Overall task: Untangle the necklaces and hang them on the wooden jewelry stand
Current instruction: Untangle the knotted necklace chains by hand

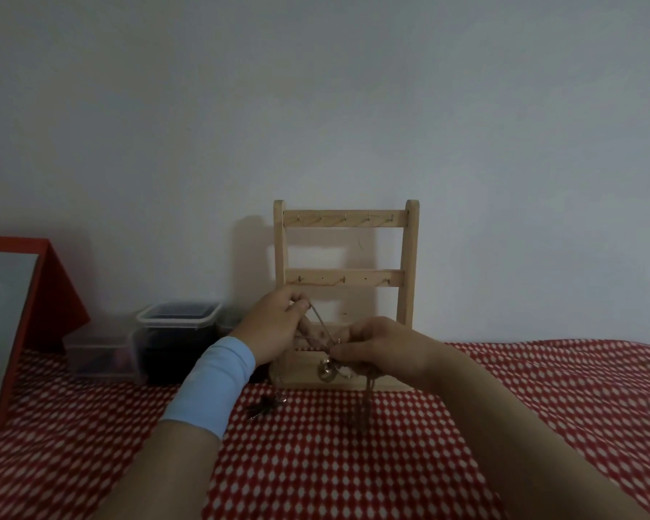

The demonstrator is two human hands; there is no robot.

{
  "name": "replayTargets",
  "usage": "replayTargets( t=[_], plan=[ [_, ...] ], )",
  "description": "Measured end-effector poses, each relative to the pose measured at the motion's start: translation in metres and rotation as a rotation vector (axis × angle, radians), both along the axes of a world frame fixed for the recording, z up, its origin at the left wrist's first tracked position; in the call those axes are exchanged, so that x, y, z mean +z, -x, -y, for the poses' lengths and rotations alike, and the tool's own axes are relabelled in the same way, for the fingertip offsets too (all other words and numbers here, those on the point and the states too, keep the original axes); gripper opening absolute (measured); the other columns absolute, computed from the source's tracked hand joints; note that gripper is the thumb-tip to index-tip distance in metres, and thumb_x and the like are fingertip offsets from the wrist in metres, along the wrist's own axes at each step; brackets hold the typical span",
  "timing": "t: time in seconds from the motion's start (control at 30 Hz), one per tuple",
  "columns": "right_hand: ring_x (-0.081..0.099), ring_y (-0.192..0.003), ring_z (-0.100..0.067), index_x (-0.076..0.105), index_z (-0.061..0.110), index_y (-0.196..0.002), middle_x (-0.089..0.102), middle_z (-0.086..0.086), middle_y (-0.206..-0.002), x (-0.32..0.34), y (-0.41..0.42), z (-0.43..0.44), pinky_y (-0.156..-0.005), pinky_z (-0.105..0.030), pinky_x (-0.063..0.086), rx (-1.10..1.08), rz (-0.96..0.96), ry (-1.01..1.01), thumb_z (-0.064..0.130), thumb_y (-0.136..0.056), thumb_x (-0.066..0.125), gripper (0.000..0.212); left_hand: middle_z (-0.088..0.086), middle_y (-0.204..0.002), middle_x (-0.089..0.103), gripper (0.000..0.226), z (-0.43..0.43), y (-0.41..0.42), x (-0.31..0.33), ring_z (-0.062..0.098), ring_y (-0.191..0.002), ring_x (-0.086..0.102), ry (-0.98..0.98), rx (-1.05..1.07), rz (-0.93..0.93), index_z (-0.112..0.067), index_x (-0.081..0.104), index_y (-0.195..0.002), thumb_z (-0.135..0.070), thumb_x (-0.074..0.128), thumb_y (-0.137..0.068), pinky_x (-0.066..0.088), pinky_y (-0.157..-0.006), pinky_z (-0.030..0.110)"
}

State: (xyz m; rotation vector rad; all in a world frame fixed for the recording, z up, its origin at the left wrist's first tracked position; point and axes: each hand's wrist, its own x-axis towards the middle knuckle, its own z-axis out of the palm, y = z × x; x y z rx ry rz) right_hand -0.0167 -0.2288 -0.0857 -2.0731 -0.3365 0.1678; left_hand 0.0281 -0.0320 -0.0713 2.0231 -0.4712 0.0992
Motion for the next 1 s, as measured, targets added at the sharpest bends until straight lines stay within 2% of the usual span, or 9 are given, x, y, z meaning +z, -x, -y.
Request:
replayTargets(
  t=[0.17, 0.23, 0.33, 0.43, 0.53, 0.67, 0.77, 0.9, 1.0],
  plan=[
    [0.065, -0.083, -0.014, 0.074, 0.013, -0.104, 0.074, -0.007, -0.096, -0.004, -0.005, -0.003, -0.079, -0.029, 0.054, -0.064, 0.048, 0.045, 0.014, -0.104, 0.050, 0.024, -0.004, -0.076, 0.070, 0.014, -0.003, 0.003, 0.004, 0.014, -0.064, 0.055, -0.188, -0.020, 0.086, -0.024, 0.056, -0.095, -0.026, 0.044, -0.101, 0.047, -0.066, 0.032],
    [0.063, -0.080, -0.016, 0.070, 0.013, -0.101, 0.070, -0.004, -0.089, -0.006, -0.007, -0.006, -0.079, -0.035, 0.056, -0.113, 0.129, 0.022, 0.007, -0.104, 0.044, 0.027, -0.007, -0.085, 0.071, 0.010, -0.003, 0.009, 0.010, 0.010, -0.074, 0.060, -0.327, -0.081, 0.064, -0.027, 0.057, -0.099, -0.032, 0.048, -0.100, 0.047, -0.070, 0.029],
    [0.065, -0.075, -0.012, 0.070, 0.014, -0.108, 0.068, -0.002, -0.089, -0.003, -0.006, -0.008, -0.070, -0.026, 0.056, -0.178, 0.243, -0.074, 0.001, -0.104, 0.038, 0.034, -0.006, -0.090, 0.073, 0.016, -0.001, 0.015, 0.012, 0.006, -0.083, 0.064, -0.459, -0.143, 0.011, -0.029, 0.060, -0.107, -0.039, 0.056, -0.095, 0.049, -0.077, 0.026],
    [0.065, -0.064, 0.001, 0.065, 0.017, -0.124, 0.069, 0.000, -0.094, -0.003, -0.005, -0.010, -0.058, -0.016, 0.051, -0.225, 0.335, -0.102, 0.005, -0.106, 0.043, 0.031, 0.000, -0.078, 0.068, 0.020, -0.001, 0.016, 0.012, 0.009, -0.064, 0.059, -0.420, -0.137, 0.034, -0.019, 0.067, -0.101, -0.031, 0.050, -0.099, 0.049, -0.062, 0.022],
    [0.067, -0.071, -0.008, 0.068, 0.013, -0.120, 0.075, -0.002, -0.095, -0.006, -0.009, -0.007, -0.066, -0.020, 0.054, -0.199, 0.243, -0.174, 0.013, -0.101, 0.060, 0.021, 0.002, -0.070, 0.061, 0.029, -0.004, 0.014, 0.013, 0.014, -0.065, 0.057, -0.309, -0.147, 0.004, -0.008, 0.065, -0.094, -0.025, 0.043, -0.102, 0.049, -0.065, 0.026],
    [0.073, -0.087, -0.021, 0.075, 0.008, -0.102, 0.076, -0.007, -0.094, -0.016, -0.013, -0.004, -0.079, -0.031, 0.061, -0.217, 0.116, 0.220, 0.021, -0.099, 0.060, 0.020, 0.002, -0.065, 0.056, 0.031, 0.000, 0.018, 0.012, 0.013, -0.057, 0.055, -0.091, -0.185, -0.086, -0.010, 0.053, -0.082, -0.024, 0.036, -0.104, 0.047, -0.058, 0.025],
    [0.073, -0.080, -0.011, 0.073, 0.011, -0.105, 0.074, -0.001, -0.091, -0.021, -0.013, -0.004, -0.063, -0.016, 0.055, -0.189, 0.028, 0.274, 0.020, -0.104, 0.056, 0.020, -0.004, -0.062, 0.048, 0.030, 0.003, 0.018, 0.010, 0.000, -0.043, 0.047, -0.112, -0.166, -0.110, -0.014, 0.055, -0.079, -0.023, 0.039, -0.103, 0.038, -0.047, 0.013],
    [0.071, -0.089, -0.012, 0.071, 0.016, -0.123, 0.074, 0.003, -0.099, -0.014, -0.012, 0.006, -0.074, -0.020, 0.059, -0.170, 0.104, 0.191, 0.009, -0.097, 0.064, 0.027, -0.001, -0.085, 0.065, 0.028, -0.008, 0.007, 0.004, 0.014, -0.077, 0.062, -0.364, -0.064, 0.030, -0.020, 0.064, -0.094, -0.044, 0.050, -0.096, 0.049, -0.069, 0.027],
    [0.070, -0.084, -0.011, 0.077, 0.017, -0.115, 0.077, 0.001, -0.094, -0.011, -0.010, 0.011, -0.073, -0.018, 0.058, -0.206, 0.065, -0.019, 0.002, -0.091, 0.069, 0.029, -0.010, -0.076, 0.059, 0.020, -0.017, -0.001, 0.001, 0.005, -0.072, 0.054, -0.346, -0.047, 0.111, -0.023, 0.063, -0.084, -0.041, 0.060, -0.092, 0.040, -0.066, 0.025]
  ],
)
